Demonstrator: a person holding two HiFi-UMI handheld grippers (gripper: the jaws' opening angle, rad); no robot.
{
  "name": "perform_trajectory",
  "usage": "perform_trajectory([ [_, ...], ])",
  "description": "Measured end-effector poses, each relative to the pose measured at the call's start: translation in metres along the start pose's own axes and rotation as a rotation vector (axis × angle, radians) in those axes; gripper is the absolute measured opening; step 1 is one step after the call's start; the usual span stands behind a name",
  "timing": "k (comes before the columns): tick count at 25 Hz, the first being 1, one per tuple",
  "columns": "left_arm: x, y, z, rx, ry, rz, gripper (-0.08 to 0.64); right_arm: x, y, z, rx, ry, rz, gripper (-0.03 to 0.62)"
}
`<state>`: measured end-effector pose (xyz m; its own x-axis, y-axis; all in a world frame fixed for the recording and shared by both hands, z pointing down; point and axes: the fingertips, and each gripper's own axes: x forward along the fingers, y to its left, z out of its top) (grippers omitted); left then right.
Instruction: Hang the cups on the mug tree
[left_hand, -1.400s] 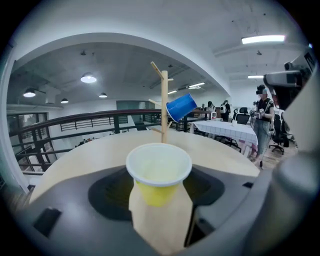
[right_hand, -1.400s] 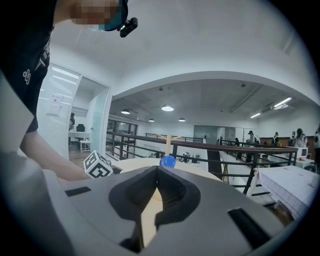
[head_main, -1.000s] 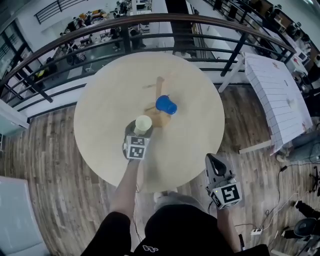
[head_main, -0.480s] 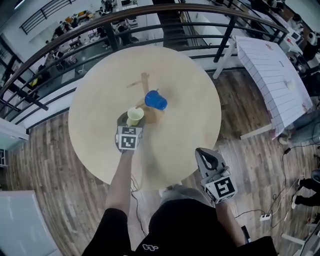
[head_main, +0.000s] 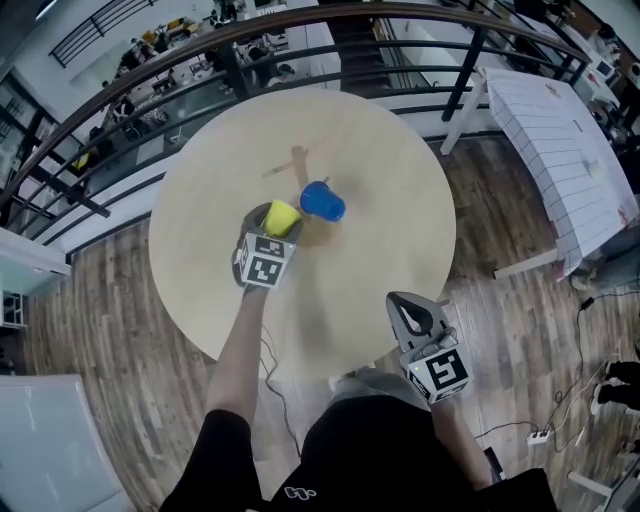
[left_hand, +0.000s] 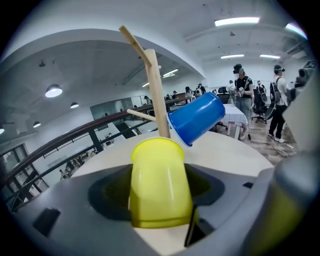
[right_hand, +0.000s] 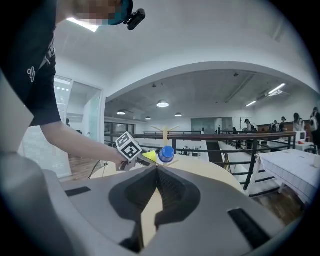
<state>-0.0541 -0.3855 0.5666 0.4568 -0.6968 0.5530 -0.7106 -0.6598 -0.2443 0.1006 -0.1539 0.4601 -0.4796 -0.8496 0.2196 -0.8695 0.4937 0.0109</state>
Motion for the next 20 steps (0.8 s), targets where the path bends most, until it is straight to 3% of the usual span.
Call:
perform_trajectory([
  [9,0.034,-0.022,-0.008,-0.051,0.106,-0.108,0.31,-0.003,-0.011,-0.007,-0.017,0.024,-0.021,0.008],
  [13,0.047,-0.027,-0.013,-0.075,0.151,-0.118,0.31,-0.002,-0.015,-0.008,-0.012,0.032,-0.021,0.008],
  [20,0.048,-0.032,-0.013,-0.163,0.095,-0.187,0.349,0.001,-0.015,-0.011,-0.016,0.032,-0.004,0.008],
])
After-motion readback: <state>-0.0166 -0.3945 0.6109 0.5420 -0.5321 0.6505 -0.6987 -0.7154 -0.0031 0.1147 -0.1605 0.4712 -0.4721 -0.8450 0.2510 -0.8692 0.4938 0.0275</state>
